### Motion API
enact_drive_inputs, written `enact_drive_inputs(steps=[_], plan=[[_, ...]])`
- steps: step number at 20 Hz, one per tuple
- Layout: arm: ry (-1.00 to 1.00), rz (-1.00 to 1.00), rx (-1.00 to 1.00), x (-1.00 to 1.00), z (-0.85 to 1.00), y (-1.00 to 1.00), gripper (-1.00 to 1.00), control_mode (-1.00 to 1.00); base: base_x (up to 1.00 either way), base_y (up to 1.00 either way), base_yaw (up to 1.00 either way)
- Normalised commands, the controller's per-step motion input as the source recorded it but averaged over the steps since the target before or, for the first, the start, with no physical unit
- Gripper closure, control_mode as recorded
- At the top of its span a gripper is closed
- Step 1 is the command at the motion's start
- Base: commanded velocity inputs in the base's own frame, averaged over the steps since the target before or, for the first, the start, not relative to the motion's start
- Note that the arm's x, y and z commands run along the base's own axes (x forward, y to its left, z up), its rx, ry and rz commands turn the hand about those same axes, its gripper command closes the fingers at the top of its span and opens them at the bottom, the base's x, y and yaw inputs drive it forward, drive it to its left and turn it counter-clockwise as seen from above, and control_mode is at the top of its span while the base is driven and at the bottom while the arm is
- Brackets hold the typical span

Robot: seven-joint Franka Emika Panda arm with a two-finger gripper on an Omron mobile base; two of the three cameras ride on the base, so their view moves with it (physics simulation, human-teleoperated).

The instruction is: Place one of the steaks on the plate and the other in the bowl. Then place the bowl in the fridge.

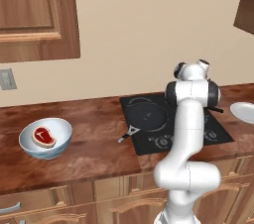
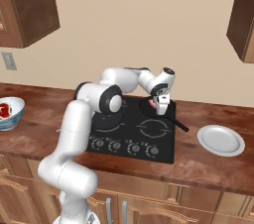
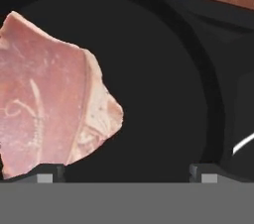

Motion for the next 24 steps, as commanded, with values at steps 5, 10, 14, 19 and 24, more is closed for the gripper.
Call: enact_drive_inputs(steps=[5,10,14,19,24], plan=[[-0.08,0.00,0.00,0.16,-0.18,-0.01,-1.00,-1.00,0.00,0.00,0.00],[-0.08,0.00,0.00,0.15,-0.10,-0.04,-1.00,-1.00,0.00,0.00,0.00],[-0.06,0.00,0.00,0.16,-0.11,-0.01,-1.00,-1.00,0.00,0.00,0.00],[-0.05,0.00,0.00,0.18,-0.09,0.00,-1.00,-1.00,0.00,0.00,0.00],[-0.01,0.00,0.00,0.22,-0.22,0.00,-1.00,-1.00,0.00,0.00,0.00]])
